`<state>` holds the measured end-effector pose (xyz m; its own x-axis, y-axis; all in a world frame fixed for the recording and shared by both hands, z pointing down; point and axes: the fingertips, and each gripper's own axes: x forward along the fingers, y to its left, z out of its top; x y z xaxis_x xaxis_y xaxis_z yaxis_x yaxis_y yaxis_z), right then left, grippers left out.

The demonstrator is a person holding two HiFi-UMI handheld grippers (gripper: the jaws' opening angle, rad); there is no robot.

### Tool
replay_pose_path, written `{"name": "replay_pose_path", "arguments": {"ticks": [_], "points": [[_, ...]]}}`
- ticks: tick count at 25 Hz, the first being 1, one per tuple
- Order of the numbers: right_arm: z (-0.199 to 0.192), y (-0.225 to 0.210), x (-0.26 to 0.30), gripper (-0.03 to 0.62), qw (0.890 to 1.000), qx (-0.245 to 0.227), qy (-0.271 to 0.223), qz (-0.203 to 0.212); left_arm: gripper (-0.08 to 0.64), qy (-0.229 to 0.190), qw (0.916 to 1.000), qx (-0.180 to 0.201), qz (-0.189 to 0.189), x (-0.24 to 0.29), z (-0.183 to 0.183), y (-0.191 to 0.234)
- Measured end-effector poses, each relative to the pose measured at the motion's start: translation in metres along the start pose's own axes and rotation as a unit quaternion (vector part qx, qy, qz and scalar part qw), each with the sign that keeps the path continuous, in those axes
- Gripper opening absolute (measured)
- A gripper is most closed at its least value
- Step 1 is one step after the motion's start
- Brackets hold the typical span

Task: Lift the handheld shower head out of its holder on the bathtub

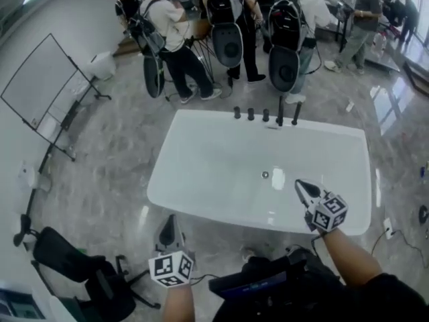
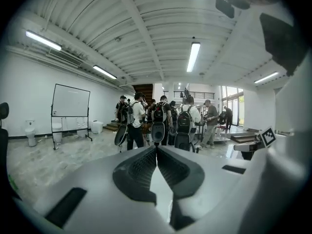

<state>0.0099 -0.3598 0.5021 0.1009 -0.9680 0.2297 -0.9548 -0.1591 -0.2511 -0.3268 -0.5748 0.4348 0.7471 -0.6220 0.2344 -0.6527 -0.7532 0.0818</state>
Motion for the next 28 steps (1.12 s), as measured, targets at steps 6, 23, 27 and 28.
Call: {"name": "replay_pose_path", "arguments": {"ticks": [6,23,27,28], "points": [[0.002,0.024,-0.001,0.008,0.997,-0.079,0.013,-0.020,0.015,0.021,0.9977,-0.004,-0.064,0.060,-0.012,0.002],[0.008,-0.048,-0.078,0.008,0.988,-0.062,-0.033,-0.136,0.015,0.006,0.9835,0.039,-0.177,0.139,0.012,-0.111],[0.014,-0.065,-0.081,0.008,0.988,-0.065,-0.040,-0.131,0.015,0.001,0.9862,0.035,-0.162,0.143,0.017,-0.121],[0.018,-0.071,-0.082,0.008,0.988,-0.066,-0.043,-0.130,0.015,0.002,0.9862,0.036,-0.162,0.143,0.019,-0.126]]}}
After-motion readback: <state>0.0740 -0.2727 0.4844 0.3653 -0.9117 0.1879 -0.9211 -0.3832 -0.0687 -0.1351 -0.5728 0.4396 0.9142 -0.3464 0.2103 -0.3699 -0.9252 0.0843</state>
